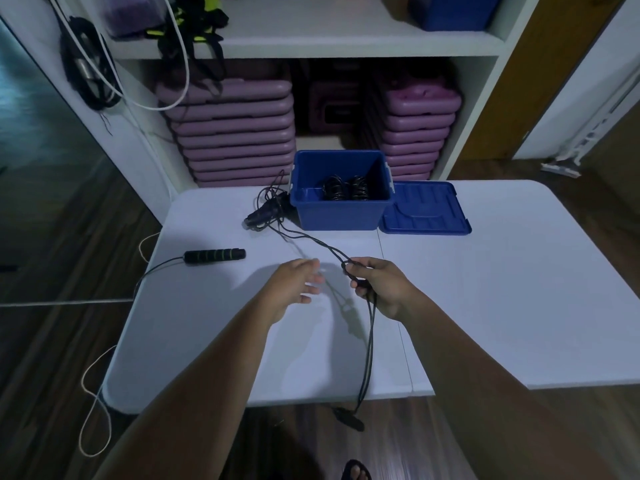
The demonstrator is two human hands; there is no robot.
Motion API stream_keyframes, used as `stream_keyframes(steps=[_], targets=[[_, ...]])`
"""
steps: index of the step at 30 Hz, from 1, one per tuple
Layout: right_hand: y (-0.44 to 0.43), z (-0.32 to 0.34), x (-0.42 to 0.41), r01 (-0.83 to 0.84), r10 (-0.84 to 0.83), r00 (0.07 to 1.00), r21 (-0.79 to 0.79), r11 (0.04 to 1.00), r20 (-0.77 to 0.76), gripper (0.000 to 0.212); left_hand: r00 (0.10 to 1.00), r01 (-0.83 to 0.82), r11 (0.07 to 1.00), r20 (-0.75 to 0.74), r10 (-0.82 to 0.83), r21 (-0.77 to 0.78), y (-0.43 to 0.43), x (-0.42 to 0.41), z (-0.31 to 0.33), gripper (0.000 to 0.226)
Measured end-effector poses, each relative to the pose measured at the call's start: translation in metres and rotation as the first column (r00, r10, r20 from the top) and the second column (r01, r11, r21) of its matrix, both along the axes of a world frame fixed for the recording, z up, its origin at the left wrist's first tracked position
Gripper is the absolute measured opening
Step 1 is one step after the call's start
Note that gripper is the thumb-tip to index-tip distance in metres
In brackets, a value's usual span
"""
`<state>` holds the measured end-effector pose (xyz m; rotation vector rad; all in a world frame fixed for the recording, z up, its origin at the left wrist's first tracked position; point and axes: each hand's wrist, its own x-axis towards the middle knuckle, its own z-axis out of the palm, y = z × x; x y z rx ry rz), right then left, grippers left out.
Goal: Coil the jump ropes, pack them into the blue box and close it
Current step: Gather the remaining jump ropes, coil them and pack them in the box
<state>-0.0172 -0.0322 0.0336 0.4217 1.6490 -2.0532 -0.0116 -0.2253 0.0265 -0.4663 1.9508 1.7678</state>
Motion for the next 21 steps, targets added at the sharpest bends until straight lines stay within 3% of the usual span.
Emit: stream_keyframes(steps=[3,5,6,8,11,13,16,21], targets=[[0.003,0.006,0.007,-0.045,0.045,0.999,0.025,0.999,-0.002,0.014,0.991,-0.123,0.992,-0.057,0.124,0.019,0.008,-0.011,0.006,0.024],[0.004,0.009,0.010,-0.063,0.063,0.998,0.031,0.998,0.003,0.013,0.984,-0.050,0.988,-0.179,0.023,-0.145,0.009,-0.021,0.006,0.041],[0.006,0.011,0.012,-0.068,0.068,0.998,0.032,0.997,0.004,0.013,0.964,0.075,0.941,-0.218,-0.154,-0.330,0.008,-0.025,0.005,0.053],[0.010,0.014,0.015,-0.071,0.071,0.997,0.036,0.997,0.004,0.013,0.872,0.258,0.699,-0.150,-0.466,-0.667,0.007,-0.032,0.002,0.056],[0.018,0.018,0.017,-0.077,0.077,0.997,0.031,0.997,0.001,0.017,0.768,0.329,0.466,-0.054,-0.639,-0.822,0.009,-0.035,0.001,0.037],[0.022,0.019,0.018,-0.093,0.093,0.996,0.024,0.995,0.001,0.020,0.728,0.316,0.395,-0.046,-0.684,-0.863,0.009,-0.032,0.002,0.027],[0.026,0.018,0.018,-0.090,0.090,0.996,0.016,0.996,0.005,0.024,0.727,0.296,0.430,-0.091,-0.680,-0.853,0.006,-0.023,0.001,0.026],[0.026,0.021,0.015,-0.063,0.063,0.998,-0.021,0.998,0.018,0.019,0.783,0.288,0.580,-0.161,-0.601,-0.762,-0.002,-0.008,0.002,0.024]])
